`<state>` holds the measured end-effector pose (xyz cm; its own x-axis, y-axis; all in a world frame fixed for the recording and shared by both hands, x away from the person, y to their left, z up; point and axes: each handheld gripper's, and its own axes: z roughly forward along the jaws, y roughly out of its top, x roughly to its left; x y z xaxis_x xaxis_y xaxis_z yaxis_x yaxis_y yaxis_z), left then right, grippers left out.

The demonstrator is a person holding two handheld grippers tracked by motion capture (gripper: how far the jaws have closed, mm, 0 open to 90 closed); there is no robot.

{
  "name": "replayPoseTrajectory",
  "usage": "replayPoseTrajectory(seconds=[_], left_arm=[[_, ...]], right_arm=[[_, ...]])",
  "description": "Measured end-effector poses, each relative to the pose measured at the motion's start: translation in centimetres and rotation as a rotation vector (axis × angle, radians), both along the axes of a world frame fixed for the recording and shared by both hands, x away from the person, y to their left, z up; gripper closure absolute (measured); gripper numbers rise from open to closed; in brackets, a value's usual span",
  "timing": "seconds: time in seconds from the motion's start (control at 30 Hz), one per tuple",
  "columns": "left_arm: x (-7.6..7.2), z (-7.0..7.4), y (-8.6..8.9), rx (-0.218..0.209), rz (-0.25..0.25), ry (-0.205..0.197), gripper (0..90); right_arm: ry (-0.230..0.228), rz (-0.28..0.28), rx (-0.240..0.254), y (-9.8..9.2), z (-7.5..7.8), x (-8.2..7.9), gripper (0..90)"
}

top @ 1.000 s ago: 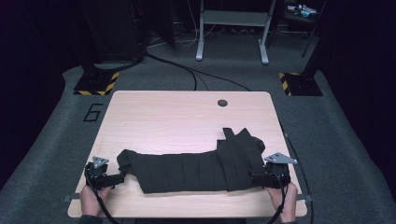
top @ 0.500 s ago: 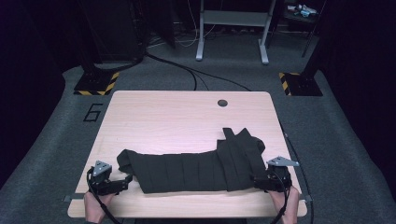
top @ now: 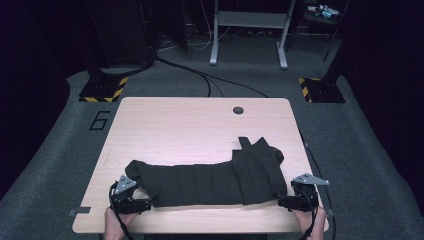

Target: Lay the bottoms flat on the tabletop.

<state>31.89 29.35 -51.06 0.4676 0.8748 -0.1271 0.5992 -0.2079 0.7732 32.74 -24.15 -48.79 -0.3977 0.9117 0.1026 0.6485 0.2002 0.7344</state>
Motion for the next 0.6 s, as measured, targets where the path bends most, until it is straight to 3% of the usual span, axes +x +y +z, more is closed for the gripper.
replayPoseTrajectory(seconds=[0.07,0.17,0.3,0.37,0.43,0.5,0.57,0.6], left_arm=[[-0.1,-0.1,-0.4,0.006,-0.003,0.003,14.9],[-0.8,-0.2,-0.7,0.007,-0.02,0.012,15.7],[-1.8,-0.5,-0.8,0.025,-0.033,0.021,16.0],[-2.3,-0.9,-0.7,0.026,-0.03,0.033,17.8],[-2.5,-1.1,-1.0,0.019,-0.042,0.045,21.5],[-2.7,-1.2,-1.7,0.046,-0.063,0.04,25.2],[-2.7,-1.2,-2.0,0.063,-0.073,0.04,35.6],[-2.8,-1.4,-2.5,0.081,-0.06,0.025,39.2]], right_arm=[[0.011,0.012,-0.011,0.2,-0.3,0.1,19.5],[0.018,0.038,0.013,0.3,-0.8,0.2,25.3],[0.023,0.041,-0.005,0.7,-1.5,0.1,32.6],[0.017,0.043,0.009,0.8,-1.8,0.0,38.4],[0.018,0.039,0.015,0.8,-1.9,-0.2,43.0],[0.009,0.04,0.009,1.0,-1.9,-0.3,47.7],[0.004,0.04,0.01,1.0,-1.9,-0.4,51.1],[-0.002,0.043,0.006,1.1,-1.9,-0.6,59.1]])
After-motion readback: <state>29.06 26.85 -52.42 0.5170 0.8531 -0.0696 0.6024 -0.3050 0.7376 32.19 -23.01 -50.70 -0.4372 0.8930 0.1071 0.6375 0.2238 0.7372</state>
